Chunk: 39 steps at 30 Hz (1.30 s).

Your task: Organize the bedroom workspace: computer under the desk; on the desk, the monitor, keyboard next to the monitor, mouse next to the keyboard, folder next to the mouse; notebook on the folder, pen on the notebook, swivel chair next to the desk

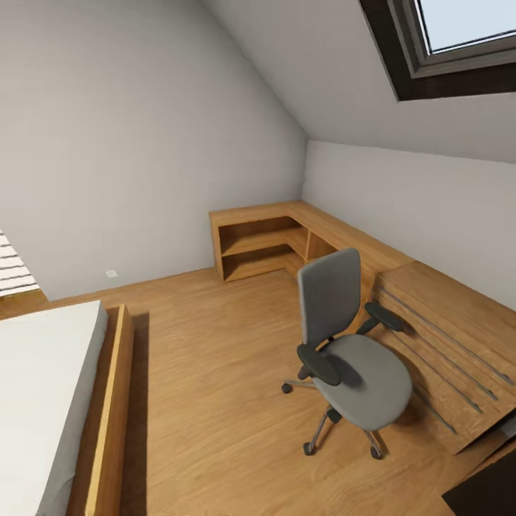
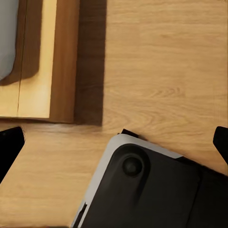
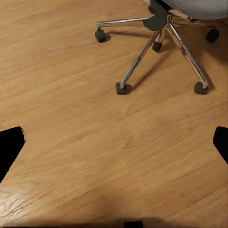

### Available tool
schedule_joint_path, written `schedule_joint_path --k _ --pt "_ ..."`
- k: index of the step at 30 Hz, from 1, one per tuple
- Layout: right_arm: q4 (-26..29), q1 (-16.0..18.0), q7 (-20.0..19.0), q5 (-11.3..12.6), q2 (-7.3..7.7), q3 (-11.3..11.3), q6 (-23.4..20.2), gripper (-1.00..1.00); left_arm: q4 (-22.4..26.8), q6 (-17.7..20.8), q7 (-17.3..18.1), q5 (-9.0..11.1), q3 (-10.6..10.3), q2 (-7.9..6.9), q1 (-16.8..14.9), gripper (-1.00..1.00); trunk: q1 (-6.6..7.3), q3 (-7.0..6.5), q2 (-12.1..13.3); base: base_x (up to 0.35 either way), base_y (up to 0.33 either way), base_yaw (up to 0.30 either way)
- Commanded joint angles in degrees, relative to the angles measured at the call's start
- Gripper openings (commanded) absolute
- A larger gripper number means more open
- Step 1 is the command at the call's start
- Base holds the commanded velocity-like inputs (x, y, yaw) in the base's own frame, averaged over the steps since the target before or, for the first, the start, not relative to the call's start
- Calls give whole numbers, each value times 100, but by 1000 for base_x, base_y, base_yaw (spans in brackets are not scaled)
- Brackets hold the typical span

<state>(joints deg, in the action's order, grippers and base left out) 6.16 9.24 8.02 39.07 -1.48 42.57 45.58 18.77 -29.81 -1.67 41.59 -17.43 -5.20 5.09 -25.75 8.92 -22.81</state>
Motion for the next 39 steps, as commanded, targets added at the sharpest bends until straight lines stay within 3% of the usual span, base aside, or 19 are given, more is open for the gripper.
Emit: schedule_joint_path --k 1,8,25,39 --pt "0 5 59 -5 -1 49 6 100 13 -16 -18 53 -49 -7 1 100 -3 13 -11 0 0 276" --pt "-92 3 60 -5 2 55 -10 100 13 -16 -17 54 -43 -4 1 100 -3 35 -11 59 0 273" --pt "-159 4 60 -5 1 58 -8 100 13 -7 -24 61 -41 -7 1 100 -3 119 -11 308 0 237" --pt "-159 4 60 -5 9 54 -5 100 13 -7 -26 60 -45 -3 1 100 -3 191 -11 89 0 226"
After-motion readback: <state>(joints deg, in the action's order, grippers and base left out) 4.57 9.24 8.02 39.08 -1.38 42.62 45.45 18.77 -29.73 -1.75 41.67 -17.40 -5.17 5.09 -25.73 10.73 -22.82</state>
